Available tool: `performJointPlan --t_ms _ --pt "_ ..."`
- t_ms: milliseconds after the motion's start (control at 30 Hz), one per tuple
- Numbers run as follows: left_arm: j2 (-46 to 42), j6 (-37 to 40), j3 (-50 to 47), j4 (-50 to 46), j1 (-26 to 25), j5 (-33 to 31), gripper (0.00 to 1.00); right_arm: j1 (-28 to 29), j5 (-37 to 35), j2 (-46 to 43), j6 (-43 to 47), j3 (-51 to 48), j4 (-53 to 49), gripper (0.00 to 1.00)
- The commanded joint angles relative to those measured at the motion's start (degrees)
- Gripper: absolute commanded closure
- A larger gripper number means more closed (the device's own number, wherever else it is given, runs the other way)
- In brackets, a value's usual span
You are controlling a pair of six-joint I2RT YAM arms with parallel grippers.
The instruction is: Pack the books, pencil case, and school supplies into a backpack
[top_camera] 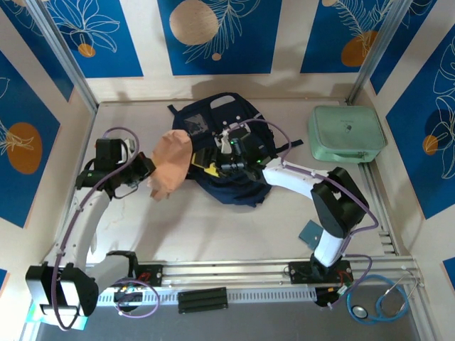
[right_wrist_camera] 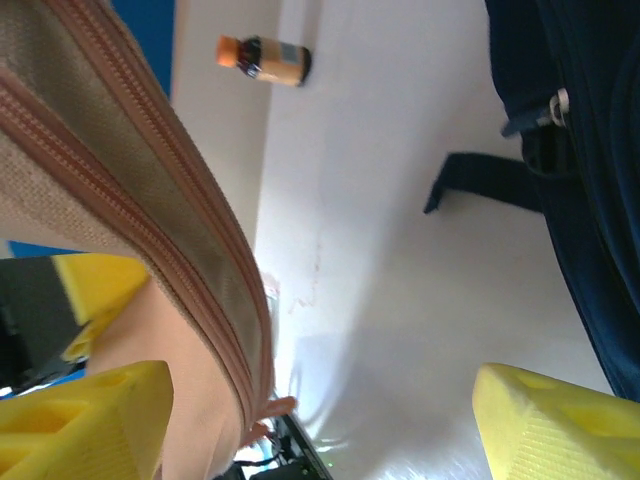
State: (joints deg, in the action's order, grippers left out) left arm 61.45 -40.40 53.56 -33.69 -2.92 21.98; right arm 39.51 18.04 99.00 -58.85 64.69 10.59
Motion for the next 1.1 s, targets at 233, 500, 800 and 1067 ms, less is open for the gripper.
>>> performJointPlan --t_ms 233,500,800,1067 --pt "3.9 -14.6 -3.1 15.8 -1.5 15.3 1.0 -0.3 4.1 -0.4 -0.8 0.0 9.6 0.2" --pt "5.8 -18.3 -3.6 20.8 -3.0 19.0 1.0 -0.1 8.3 3.8 -3.6 2.6 17.7 0.28" --pt "7.1 -16.3 -3.6 21.6 -3.3 17.8 0.72 -1.0 8.4 2.1 -4.5 0.2 22.8 0.77" --pt "1.7 -8.3 -4.2 19.5 -4.4 3.8 0.25 -6.2 7.6 -5.5 -3.1 -5.5 16.0 0.96"
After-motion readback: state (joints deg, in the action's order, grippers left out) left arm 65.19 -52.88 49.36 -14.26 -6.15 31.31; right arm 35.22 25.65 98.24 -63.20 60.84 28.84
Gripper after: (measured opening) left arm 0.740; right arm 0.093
